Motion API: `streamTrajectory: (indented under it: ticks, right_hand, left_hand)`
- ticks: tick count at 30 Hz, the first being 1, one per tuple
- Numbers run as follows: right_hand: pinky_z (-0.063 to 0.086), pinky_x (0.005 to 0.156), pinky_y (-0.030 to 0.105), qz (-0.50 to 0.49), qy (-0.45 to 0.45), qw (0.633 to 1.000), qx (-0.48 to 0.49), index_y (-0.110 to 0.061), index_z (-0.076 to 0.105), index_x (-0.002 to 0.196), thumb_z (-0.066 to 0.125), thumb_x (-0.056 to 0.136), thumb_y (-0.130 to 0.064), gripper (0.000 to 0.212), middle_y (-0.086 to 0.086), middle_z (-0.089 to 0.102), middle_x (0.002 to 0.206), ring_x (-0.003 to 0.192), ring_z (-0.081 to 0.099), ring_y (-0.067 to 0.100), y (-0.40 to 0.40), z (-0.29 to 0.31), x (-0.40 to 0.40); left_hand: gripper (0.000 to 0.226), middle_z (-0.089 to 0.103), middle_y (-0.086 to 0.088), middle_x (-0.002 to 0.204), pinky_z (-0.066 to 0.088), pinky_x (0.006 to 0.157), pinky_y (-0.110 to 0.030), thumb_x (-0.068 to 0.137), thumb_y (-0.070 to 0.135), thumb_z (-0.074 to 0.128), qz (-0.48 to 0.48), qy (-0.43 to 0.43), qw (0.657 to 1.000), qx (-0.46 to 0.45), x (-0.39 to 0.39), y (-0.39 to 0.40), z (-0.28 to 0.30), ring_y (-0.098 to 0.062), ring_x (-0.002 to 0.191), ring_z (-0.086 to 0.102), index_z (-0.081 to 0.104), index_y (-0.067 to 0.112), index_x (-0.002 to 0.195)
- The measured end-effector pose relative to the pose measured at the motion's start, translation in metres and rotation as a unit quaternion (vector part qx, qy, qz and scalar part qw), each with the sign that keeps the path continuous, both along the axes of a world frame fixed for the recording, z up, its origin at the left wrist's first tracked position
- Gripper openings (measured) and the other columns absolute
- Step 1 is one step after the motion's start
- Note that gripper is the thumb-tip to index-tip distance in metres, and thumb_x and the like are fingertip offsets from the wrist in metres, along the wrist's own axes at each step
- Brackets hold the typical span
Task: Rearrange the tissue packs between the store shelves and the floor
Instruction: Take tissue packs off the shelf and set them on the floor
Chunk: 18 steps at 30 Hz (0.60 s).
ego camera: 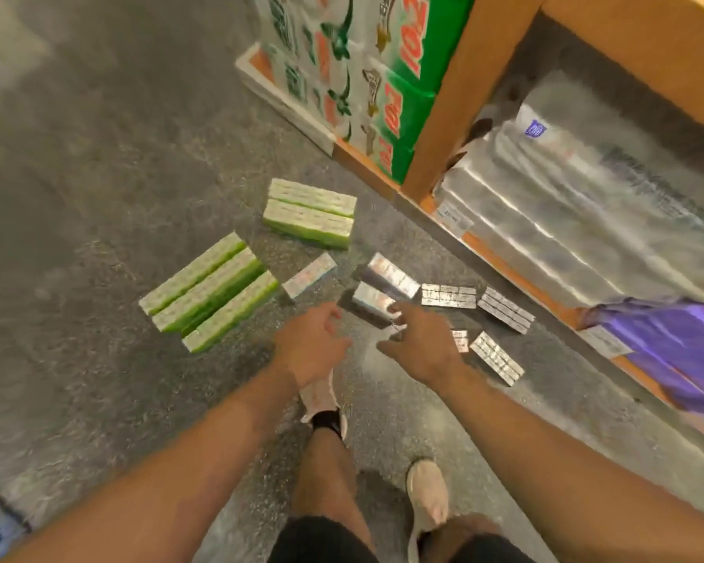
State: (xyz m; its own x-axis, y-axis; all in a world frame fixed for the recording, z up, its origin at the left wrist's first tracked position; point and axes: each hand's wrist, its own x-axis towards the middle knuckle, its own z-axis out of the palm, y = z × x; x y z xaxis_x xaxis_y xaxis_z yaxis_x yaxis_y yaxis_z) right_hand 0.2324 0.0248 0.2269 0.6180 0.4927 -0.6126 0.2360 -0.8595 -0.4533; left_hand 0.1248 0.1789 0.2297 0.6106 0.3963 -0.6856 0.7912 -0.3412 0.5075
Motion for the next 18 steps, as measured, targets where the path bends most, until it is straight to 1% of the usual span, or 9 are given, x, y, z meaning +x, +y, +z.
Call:
streamTrajectory:
  ticks: [2,4,6,8,10,12,14,16,18]
  right_hand:
    - [0.055,0.084,0.038,-0.027,-0.006,0.999,-0.019,-0.024,0.053,0.131,0.077,0.077,-0.036,0.060,0.004,0.066,0.119,0.097,0.067,0.026,0.025,-0.058,0.023]
    - [0.052,0.080,0.030,-0.042,-0.031,0.998,-0.037,-0.026,0.054,0.129,0.078,0.076,-0.036,0.059,0.003,0.069,0.114,0.097,0.067,0.026,0.044,-0.119,0.042]
    - [0.048,0.074,0.026,-0.051,-0.056,0.995,-0.058,-0.025,0.056,0.126,0.081,0.074,-0.040,0.059,0.003,0.070,0.110,0.097,0.067,0.026,0.055,-0.178,0.058]
    - [0.050,0.078,0.029,-0.044,-0.063,0.994,-0.083,-0.025,0.055,0.125,0.082,0.071,-0.041,0.062,0.004,0.069,0.110,0.100,0.064,0.026,0.057,-0.236,0.067]
    - [0.053,0.082,0.035,-0.027,-0.067,0.992,-0.106,-0.026,0.052,0.124,0.082,0.069,-0.041,0.064,0.006,0.066,0.112,0.103,0.062,0.029,0.053,-0.291,0.075]
    - [0.055,0.082,0.041,-0.011,-0.071,0.989,-0.128,-0.027,0.050,0.122,0.084,0.067,-0.041,0.066,0.006,0.064,0.113,0.104,0.060,0.032,0.045,-0.339,0.078]
    - [0.055,0.083,0.045,-0.003,-0.090,0.986,-0.140,-0.028,0.047,0.121,0.085,0.066,-0.036,0.067,0.003,0.062,0.115,0.104,0.059,0.032,0.032,-0.379,0.078]
    - [0.056,0.078,0.044,0.005,-0.112,0.983,-0.144,-0.029,0.045,0.120,0.079,0.074,-0.028,0.058,0.000,0.061,0.114,0.100,0.060,0.031,0.021,-0.406,0.076]
    - [0.058,0.071,0.043,0.010,-0.128,0.984,-0.120,-0.028,0.046,0.118,0.068,0.084,-0.022,0.041,0.001,0.064,0.110,0.094,0.061,0.031,0.013,-0.420,0.076]
  left_hand:
    - [0.037,0.064,0.011,0.093,0.051,0.078,-0.030,0.082,0.036,0.068,-0.029,0.008,1.000,0.007,0.028,0.029,-0.066,-0.013,0.087,0.062,0.058,0.030,0.116]
    - [0.044,0.064,0.007,0.108,0.048,0.086,-0.028,0.084,0.038,0.068,-0.072,0.021,0.997,0.016,0.050,0.052,-0.131,-0.016,0.098,0.061,0.055,0.026,0.125]
    - [0.053,0.063,0.003,0.121,0.044,0.091,-0.027,0.085,0.039,0.069,-0.096,0.031,0.995,0.009,0.069,0.065,-0.191,-0.019,0.107,0.060,0.051,0.023,0.131]
    - [0.058,0.062,-0.001,0.124,0.045,0.093,-0.028,0.083,0.037,0.072,-0.113,0.027,0.993,0.009,0.085,0.066,-0.246,-0.021,0.110,0.059,0.049,0.022,0.134]
    - [0.064,0.060,-0.004,0.126,0.045,0.093,-0.030,0.081,0.036,0.074,-0.134,0.010,0.991,0.021,0.101,0.060,-0.298,-0.023,0.113,0.057,0.046,0.024,0.137]
    - [0.071,0.057,-0.003,0.129,0.042,0.091,-0.029,0.079,0.035,0.076,-0.158,-0.013,0.987,0.037,0.114,0.048,-0.343,-0.023,0.115,0.054,0.040,0.028,0.141]
    - [0.079,0.052,-0.004,0.132,0.041,0.095,-0.031,0.076,0.032,0.078,-0.176,-0.038,0.983,0.045,0.123,0.034,-0.382,-0.023,0.117,0.050,0.035,0.031,0.143]
    - [0.083,0.046,-0.003,0.134,0.038,0.096,-0.029,0.074,0.024,0.079,-0.184,-0.045,0.981,0.041,0.127,0.020,-0.412,-0.022,0.116,0.048,0.034,0.033,0.144]
    - [0.075,0.045,-0.005,0.135,0.042,0.099,-0.032,0.075,0.014,0.076,-0.195,-0.041,0.978,0.064,0.129,0.013,-0.428,-0.024,0.114,0.051,0.042,0.032,0.139]
